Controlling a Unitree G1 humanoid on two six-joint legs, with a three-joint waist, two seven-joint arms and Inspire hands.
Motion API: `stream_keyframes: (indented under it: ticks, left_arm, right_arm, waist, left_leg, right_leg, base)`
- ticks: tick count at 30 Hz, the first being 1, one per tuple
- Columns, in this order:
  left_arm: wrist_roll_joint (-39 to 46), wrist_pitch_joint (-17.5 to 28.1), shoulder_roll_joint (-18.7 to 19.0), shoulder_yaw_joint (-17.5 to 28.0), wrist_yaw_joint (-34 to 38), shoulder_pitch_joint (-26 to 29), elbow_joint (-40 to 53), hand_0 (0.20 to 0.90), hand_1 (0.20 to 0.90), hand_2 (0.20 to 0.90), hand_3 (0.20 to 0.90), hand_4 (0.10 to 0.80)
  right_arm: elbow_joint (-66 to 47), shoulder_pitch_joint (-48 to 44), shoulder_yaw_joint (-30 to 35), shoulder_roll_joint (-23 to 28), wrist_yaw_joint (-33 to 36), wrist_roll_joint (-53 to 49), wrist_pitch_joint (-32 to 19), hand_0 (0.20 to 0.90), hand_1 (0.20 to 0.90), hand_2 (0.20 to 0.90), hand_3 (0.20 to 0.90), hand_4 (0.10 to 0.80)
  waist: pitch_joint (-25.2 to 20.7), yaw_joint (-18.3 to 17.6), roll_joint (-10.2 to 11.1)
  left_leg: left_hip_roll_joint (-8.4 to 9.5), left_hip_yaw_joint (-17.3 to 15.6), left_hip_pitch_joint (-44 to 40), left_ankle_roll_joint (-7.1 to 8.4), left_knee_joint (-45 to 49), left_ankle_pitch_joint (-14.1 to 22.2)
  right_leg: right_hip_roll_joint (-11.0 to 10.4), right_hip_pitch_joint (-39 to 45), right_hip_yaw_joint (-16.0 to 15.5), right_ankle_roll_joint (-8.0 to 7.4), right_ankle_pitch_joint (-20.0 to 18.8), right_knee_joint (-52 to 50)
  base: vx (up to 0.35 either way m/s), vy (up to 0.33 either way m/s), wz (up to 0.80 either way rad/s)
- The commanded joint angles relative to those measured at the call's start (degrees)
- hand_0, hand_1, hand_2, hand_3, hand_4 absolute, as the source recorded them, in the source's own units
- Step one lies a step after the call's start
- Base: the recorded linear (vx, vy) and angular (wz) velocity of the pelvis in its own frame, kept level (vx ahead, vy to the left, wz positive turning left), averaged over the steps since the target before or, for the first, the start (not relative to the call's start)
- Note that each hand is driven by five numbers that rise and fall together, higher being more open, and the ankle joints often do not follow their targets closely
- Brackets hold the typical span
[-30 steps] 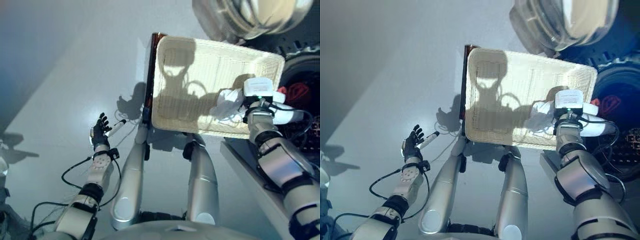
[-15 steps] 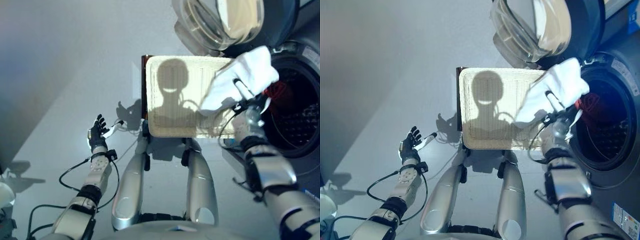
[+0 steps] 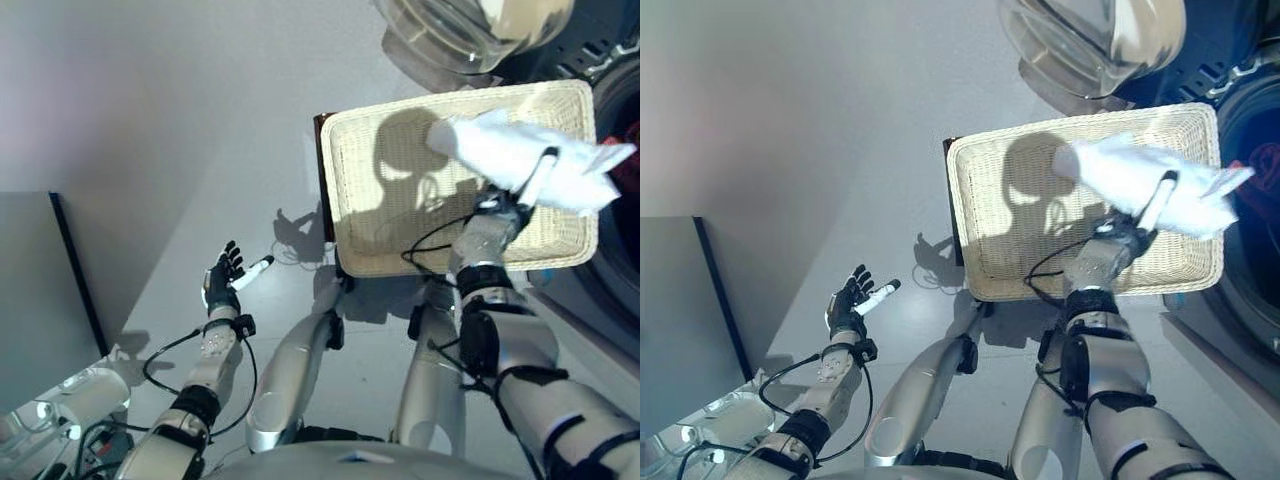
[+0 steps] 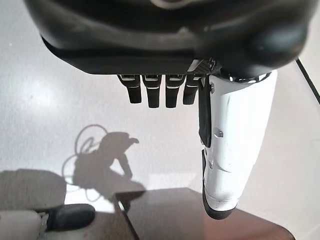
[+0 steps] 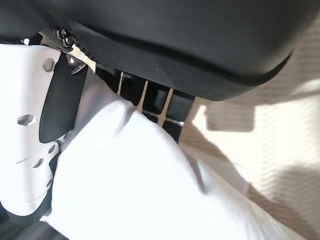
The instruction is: Pick up the clothes and place them into the washing machine
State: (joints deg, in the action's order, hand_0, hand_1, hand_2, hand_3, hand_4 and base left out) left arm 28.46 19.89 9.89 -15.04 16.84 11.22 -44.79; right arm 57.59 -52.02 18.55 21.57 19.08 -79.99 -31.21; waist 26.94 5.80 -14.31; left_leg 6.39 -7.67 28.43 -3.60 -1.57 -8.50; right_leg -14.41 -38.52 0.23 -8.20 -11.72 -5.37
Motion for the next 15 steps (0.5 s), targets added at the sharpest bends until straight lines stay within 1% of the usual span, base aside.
stream_keyframes:
  ticks: [1,3,5,8,9,10,11,12,13,14,15]
  left_arm:
    - [-0.11,3.40,2.06,-1.94,0.66,-3.35,0.26,0.900,0.900,0.900,0.900,0.800]
    - [-0.28,3.51,1.93,-2.27,0.73,-3.73,0.22,0.900,0.900,0.900,0.900,0.800]
    - [-0.80,3.31,2.12,-2.32,0.93,-4.17,-0.15,0.900,0.900,0.900,0.900,0.800]
    - [-3.31,3.36,2.81,-2.52,2.08,-4.35,-0.55,0.900,0.900,0.900,0.900,0.800]
    - [-3.62,3.51,3.17,-2.12,2.34,-4.49,-0.20,0.900,0.900,0.900,0.900,0.800]
    - [-3.64,3.49,3.06,-2.06,2.36,-4.43,-0.19,0.900,0.900,0.900,0.900,0.800]
    - [-3.92,3.85,3.53,-1.55,3.04,-4.95,1.11,0.900,0.900,0.900,0.900,0.800]
    - [-3.96,3.82,3.44,-1.54,3.07,-4.93,1.12,0.900,0.900,0.900,0.900,0.800]
    - [-4.73,3.98,3.85,-1.74,3.43,-5.35,1.61,0.900,0.900,0.900,0.900,0.800]
    - [-4.75,4.00,4.09,-1.72,3.28,-5.50,1.90,0.900,0.900,0.900,0.900,0.800]
    - [-4.96,3.95,4.27,-1.78,3.38,-5.91,2.26,0.900,0.900,0.900,0.900,0.800]
  right_arm:
    - [-2.64,-3.70,-1.30,10.83,0.87,5.69,-4.49,0.200,0.200,0.200,0.200,0.300]
    - [-4.01,-4.81,-1.25,13.73,3.42,7.55,-5.88,0.200,0.200,0.200,0.200,0.300]
    - [-5.09,-5.97,-1.12,16.34,7.14,10.98,-7.14,0.200,0.200,0.200,0.200,0.300]
    - [-5.77,-9.08,-4.96,23.15,16.30,23.52,-3.70,0.200,0.200,0.200,0.200,0.300]
    - [-6.13,-10.71,-6.45,25.82,18.41,26.82,-2.98,0.200,0.200,0.200,0.200,0.300]
    - [-6.18,-10.92,-6.61,25.83,18.66,27.02,-2.92,0.200,0.200,0.200,0.200,0.300]
    - [-8.78,-13.03,-8.89,30.50,21.42,31.38,-1.97,0.200,0.200,0.200,0.200,0.300]
    - [-8.82,-13.17,-9.04,30.50,21.68,31.59,-1.91,0.200,0.200,0.200,0.200,0.300]
    - [-10.65,-15.95,-11.41,35.13,23.23,34.75,-1.19,0.200,0.200,0.200,0.200,0.300]
    - [-10.18,-16.69,-12.43,36.81,24.37,36.22,-0.62,0.200,0.200,0.200,0.200,0.300]
    - [-9.61,-19.25,-14.83,39.33,25.09,37.65,0.18,0.200,0.200,0.200,0.200,0.300]
  waist:
    - [-5.84,0.00,-4.80]
    - [-6.41,-0.12,-5.66]
    - [-6.77,-0.45,-6.10]
    - [-6.28,-1.01,-6.46]
    - [-6.19,-0.97,-6.59]
    - [-6.17,-0.94,-6.62]
    - [-5.97,-1.48,-6.59]
    - [-6.09,-1.39,-6.59]
    - [-6.10,-1.78,-6.41]
    - [-6.30,-1.86,-6.21]
    - [-6.38,-1.86,-6.20]
  left_leg:
    - [-0.25,2.81,4.46,6.52,6.20,3.69]
    - [0.01,2.65,4.31,6.46,5.66,3.18]
    - [0.13,2.44,4.08,6.52,5.78,3.75]
    - [-0.10,1.12,4.97,6.46,6.59,3.66]
    - [-0.24,0.68,5.15,6.48,6.52,3.77]
    - [-0.26,0.58,5.27,6.48,6.50,3.68]
    - [-0.56,-0.18,5.53,6.62,6.08,3.53]
    - [-0.52,-0.19,5.39,6.65,6.02,3.92]
    - [-1.04,-0.87,5.70,6.80,5.26,3.09]
    - [-1.28,-1.00,5.56,6.89,4.96,3.36]
    - [-1.61,-1.32,5.67,7.02,4.91,3.40]
  right_leg:
    - [-4.72,2.38,0.81,-3.09,4.61,-2.48]
    - [-4.80,2.12,1.28,-3.08,4.16,-2.42]
    - [-4.65,1.81,1.52,-3.06,4.72,-2.63]
    - [-4.29,-0.36,2.72,-2.95,4.39,-4.10]
    - [-4.26,-1.31,3.13,-3.04,4.46,-4.66]
    - [-4.22,-1.49,3.25,-3.03,4.33,-4.65]
    - [-3.94,-2.99,4.01,-3.00,4.48,-5.42]
    - [-3.96,-3.00,4.10,-3.08,4.99,-5.59]
    - [-3.35,-4.34,4.58,-2.86,4.61,-5.93]
    - [-3.05,-4.56,4.74,-2.79,5.29,-6.31]
    - [-2.65,-5.51,5.10,-2.60,5.64,-7.16]
  base:
    - [0.062,0.069,-0.06]
    - [0.053,0.046,0.01]
    - [0.057,0.034,-0.04]
    - [-0.005,0.027,-0.11]
    - [-0.034,0.015,-0.15]
    - [0.000,0.006,-0.33]
    - [0.030,-0.002,-0.39]
    - [0.018,-0.023,-0.47]
    - [0.043,-0.031,-0.31]
    - [0.026,-0.056,-0.35]
    - [0.052,-0.042,-0.31]
